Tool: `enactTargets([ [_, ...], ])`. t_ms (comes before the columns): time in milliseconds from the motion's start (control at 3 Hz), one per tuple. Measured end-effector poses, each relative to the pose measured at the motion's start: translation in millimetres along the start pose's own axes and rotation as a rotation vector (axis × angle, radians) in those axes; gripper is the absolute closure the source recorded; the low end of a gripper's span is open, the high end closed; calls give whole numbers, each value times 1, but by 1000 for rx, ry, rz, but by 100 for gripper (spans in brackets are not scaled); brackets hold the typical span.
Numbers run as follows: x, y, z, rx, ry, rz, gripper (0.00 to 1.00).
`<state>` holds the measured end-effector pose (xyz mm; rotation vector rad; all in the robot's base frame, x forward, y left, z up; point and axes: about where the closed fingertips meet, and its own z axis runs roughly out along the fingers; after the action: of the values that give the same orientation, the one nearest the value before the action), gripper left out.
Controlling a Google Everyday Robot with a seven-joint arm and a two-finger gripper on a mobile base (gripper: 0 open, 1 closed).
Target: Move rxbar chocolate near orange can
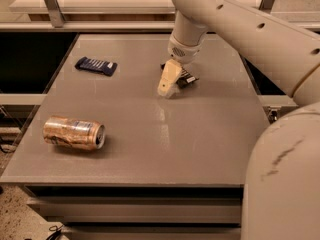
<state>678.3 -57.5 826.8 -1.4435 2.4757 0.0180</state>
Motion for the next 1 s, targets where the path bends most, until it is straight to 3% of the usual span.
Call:
enactTargets([
  [333, -3, -3, 14, -11, 8, 13, 17],
  [1000, -8, -7, 6, -8, 7, 11, 63],
])
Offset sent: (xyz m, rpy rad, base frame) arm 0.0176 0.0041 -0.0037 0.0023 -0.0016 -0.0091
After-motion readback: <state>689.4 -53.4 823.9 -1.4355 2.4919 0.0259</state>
